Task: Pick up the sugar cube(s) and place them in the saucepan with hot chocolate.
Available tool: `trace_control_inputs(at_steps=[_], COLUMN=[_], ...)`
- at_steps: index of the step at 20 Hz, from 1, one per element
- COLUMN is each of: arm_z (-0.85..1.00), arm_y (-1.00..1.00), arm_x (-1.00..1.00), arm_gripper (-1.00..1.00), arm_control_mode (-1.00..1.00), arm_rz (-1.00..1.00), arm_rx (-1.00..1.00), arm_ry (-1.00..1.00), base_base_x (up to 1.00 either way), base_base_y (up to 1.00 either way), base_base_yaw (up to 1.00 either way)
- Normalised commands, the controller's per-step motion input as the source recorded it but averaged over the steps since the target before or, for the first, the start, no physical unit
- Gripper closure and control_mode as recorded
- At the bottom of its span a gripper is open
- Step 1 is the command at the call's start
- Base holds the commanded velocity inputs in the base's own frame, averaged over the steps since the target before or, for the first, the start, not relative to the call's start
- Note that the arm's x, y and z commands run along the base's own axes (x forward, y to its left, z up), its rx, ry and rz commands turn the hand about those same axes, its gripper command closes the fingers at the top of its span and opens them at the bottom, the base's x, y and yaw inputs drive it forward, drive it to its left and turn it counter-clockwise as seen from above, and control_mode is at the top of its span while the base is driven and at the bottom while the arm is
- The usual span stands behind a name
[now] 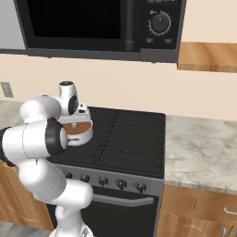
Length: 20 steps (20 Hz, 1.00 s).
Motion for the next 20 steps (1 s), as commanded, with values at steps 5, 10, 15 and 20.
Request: trace_control_inputs(at_steps=[5,10,15,20], arm_z=[-0.03,0.00,-0.01,-0.20], arm_y=[0.22,0.17,0.00,-0.03], arm_x=[0.61,0.68,0.13,0.00], arm_gripper=[1.00,1.00,1.00,1.00], arm_control_mode=[-1.00,-1.00,-1.00,-1.00], arm_rz=[-0.06,-0.07,-0.07,-0.05], arm_rx=[0.00,0.00,0.00,0.00], arm_ry=[0.00,0.00,0.00,0.00], base_base_x=[0.00,0.00,0.00,0.00], base_base_y=[0.00,0.00,0.00,0.00], base_base_yaw=[0.00,0.00,0.00,0.00])
